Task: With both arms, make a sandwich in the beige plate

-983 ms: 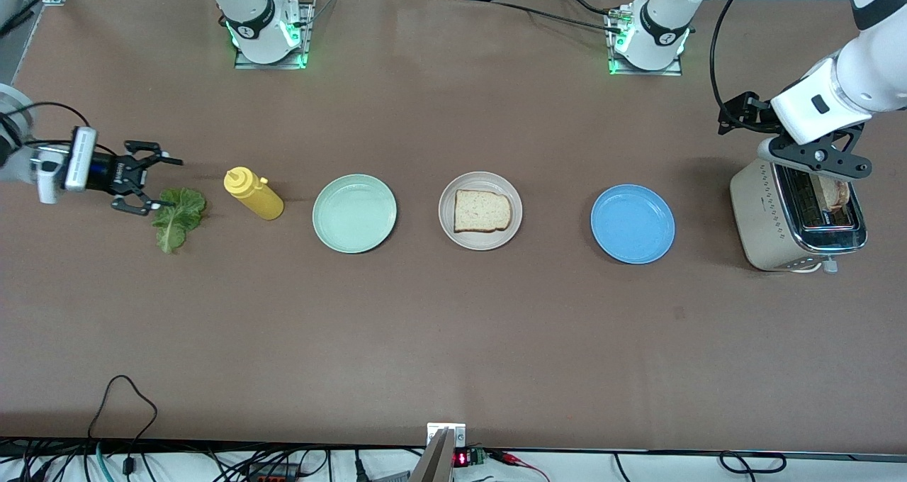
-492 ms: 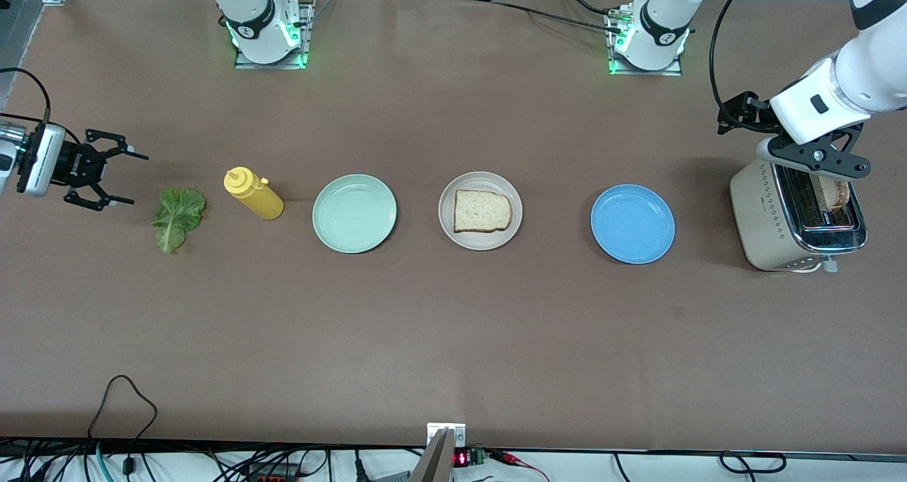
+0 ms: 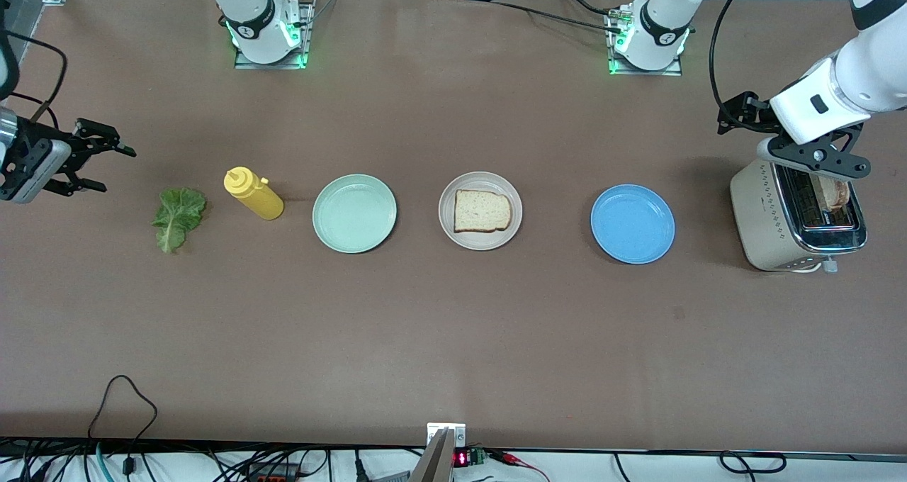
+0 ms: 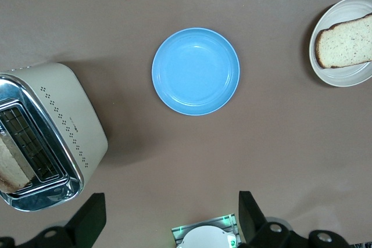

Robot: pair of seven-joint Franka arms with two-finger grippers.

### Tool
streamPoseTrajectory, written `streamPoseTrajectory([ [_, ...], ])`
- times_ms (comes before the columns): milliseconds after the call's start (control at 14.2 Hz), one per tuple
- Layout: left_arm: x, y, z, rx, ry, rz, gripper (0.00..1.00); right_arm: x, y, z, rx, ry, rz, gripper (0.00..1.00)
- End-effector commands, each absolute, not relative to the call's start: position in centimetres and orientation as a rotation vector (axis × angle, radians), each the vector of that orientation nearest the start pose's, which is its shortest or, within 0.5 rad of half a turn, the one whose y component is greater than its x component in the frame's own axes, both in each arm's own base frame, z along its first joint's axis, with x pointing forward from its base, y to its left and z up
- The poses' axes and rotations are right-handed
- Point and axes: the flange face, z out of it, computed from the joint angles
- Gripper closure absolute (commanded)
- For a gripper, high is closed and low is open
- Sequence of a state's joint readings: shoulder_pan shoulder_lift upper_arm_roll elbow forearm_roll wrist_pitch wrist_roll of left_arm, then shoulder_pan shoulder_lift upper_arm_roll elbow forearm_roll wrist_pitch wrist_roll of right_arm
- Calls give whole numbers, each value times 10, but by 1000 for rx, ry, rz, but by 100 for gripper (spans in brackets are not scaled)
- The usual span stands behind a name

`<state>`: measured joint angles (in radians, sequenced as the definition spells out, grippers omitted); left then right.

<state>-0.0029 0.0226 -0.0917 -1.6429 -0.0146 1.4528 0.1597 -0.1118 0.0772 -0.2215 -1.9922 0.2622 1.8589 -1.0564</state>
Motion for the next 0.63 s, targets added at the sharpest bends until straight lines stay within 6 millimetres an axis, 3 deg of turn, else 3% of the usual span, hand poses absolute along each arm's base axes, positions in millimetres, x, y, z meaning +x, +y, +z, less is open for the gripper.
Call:
streamPoseTrajectory([
  [0, 541, -54, 574, -3131, 390, 343, 0, 525, -153, 410, -2839, -603, 83, 0],
  [281, 542, -54, 573, -3131, 390, 341, 0, 544, -138, 394, -3044, -361, 114, 0],
  [562, 540, -54, 575, -3129, 395, 353, 0, 567, -149, 322, -3124, -329, 69, 0],
])
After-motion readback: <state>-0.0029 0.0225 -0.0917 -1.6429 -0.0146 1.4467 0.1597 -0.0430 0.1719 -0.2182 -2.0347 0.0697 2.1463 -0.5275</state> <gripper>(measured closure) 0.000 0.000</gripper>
